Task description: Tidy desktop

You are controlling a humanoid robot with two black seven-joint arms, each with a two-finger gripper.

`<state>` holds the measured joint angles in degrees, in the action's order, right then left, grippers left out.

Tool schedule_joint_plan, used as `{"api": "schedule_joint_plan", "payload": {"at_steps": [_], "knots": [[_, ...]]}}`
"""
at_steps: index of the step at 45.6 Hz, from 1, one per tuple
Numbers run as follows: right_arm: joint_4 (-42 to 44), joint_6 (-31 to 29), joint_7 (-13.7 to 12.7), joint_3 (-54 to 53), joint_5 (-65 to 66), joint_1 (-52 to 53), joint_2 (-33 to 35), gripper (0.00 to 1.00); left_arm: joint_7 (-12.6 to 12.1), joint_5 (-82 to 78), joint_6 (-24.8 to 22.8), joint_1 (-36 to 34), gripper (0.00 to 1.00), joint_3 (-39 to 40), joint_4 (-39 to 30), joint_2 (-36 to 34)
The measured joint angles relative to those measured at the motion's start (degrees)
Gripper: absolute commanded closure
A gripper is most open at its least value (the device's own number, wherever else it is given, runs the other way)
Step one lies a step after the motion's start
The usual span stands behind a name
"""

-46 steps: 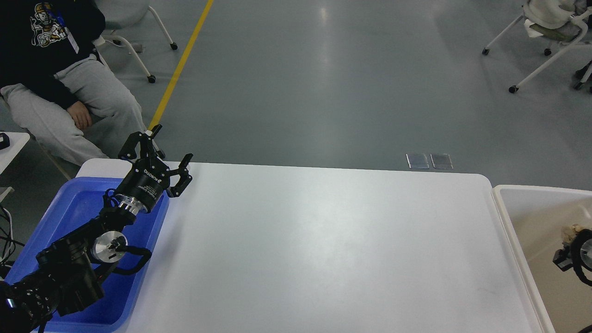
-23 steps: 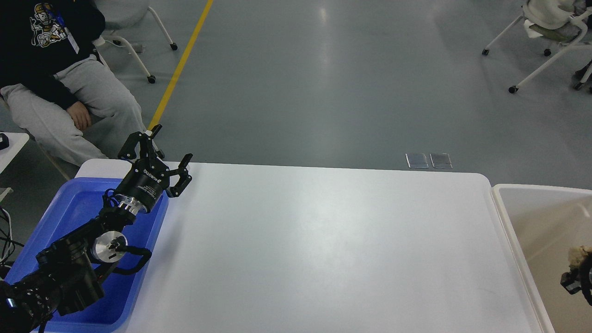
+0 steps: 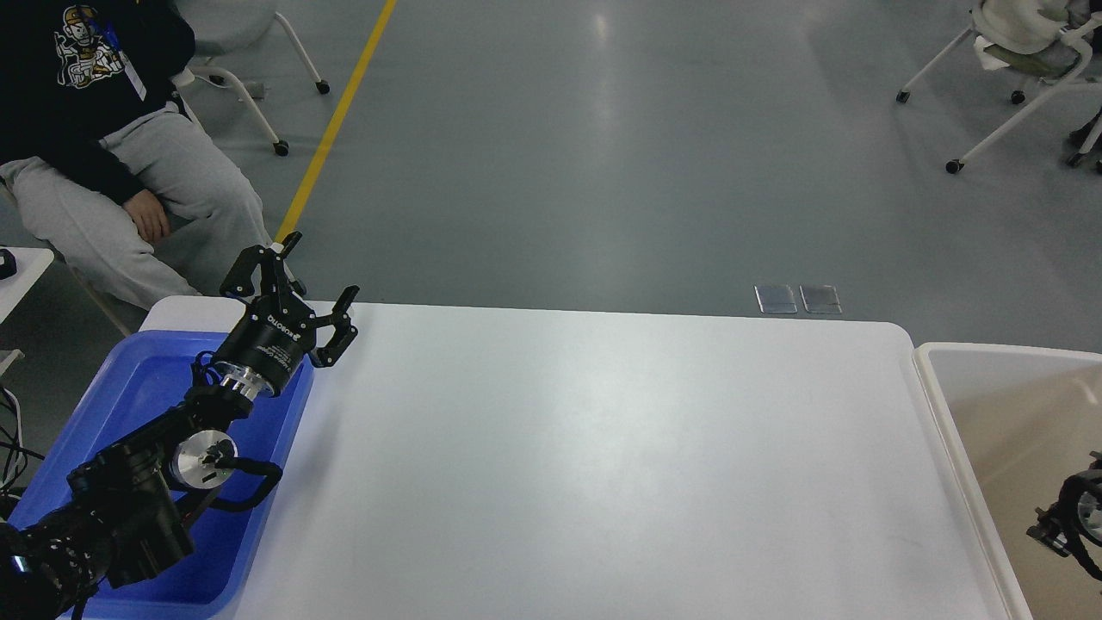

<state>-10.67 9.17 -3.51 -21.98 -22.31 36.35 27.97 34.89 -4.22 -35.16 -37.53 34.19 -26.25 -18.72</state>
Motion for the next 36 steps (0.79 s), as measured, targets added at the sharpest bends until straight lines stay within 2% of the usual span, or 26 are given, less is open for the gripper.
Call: {"api": "schedule_joint_plan", "payload": {"at_steps": [9,20,28,36], "knots": [[-8.08,-5.63,0.03,-2.26,0.69,3.51,5.53,0.00,0.00,0.01,0.00,-0.01,0.00,0.00,-0.01,0.00],[-25.86,-10.95,0.06,-10.20,1.02,9.01,11.19,0.00,-0.01,0.00,0.00,-0.01,0.00,0.00,0.00,0.00],[-34.13,-12.56,0.11,-15.06,1.11,12.91,8.69,0.00,-0.01,0.00,0.00,-0.01,0.00,0.00,0.01,0.00],[-37.73,-14.72,0.18,-19.02,1.85,15.55,2.14,0.00,-0.01,0.00,0.00,-0.01,0.00,0.00,-0.01,0.00]]}}
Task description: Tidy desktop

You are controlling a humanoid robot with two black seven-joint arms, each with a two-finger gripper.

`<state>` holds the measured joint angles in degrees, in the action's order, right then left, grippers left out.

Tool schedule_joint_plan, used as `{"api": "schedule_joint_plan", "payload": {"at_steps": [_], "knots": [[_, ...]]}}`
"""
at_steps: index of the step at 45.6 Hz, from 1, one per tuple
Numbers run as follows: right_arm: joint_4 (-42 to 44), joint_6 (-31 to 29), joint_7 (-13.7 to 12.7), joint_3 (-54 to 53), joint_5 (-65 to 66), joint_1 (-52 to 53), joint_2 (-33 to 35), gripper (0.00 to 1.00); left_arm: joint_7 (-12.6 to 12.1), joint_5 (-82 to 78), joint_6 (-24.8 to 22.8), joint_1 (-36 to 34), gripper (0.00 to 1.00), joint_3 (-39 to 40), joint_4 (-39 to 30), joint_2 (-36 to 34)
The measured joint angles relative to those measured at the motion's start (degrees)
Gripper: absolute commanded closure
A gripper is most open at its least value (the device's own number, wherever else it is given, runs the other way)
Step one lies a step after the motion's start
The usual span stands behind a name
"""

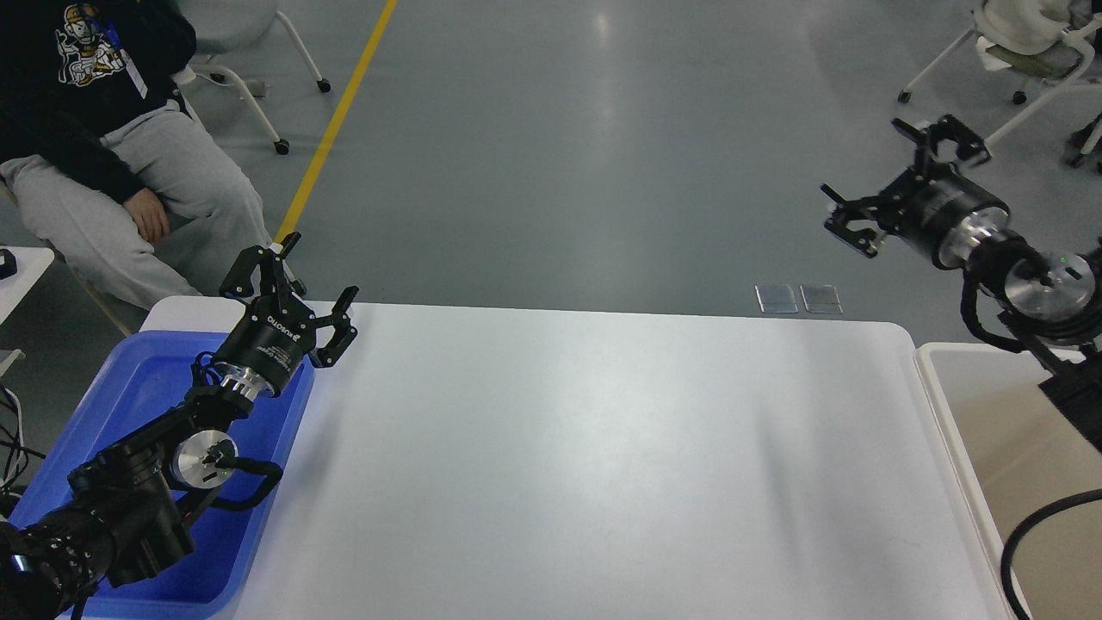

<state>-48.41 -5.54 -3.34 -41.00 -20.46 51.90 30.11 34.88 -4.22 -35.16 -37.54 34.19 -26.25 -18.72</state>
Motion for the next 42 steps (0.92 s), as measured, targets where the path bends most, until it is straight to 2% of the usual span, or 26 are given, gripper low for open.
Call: {"api": "schedule_joint_plan", "payload": {"at_steps": [10,21,31,42], "knots": [[-0.69,-4.19,0.83,-1.98,3.39,0.92,-10.05,0.00,0.01,0.00,0.00,0.00,0.00,0.00,0.00,0.00],[1.92,-7.30,3.12,-2.26,9.17,-2.27,-19.34,0.00,0.01,0.00,0.00,0.01,0.00,0.00,-0.02,0.00],[7.77,-12.24,5.19,-2.04,13.27,-6.23,-23.60,0.00,0.02,0.00,0.00,0.01,0.00,0.00,-0.01,0.00],[12.82,-16.80,5.96,-1.95,14.81,-9.73,-25.03,0.00,0.02,0.01,0.00,0.01,0.00,0.00,-0.02,0.00]]}}
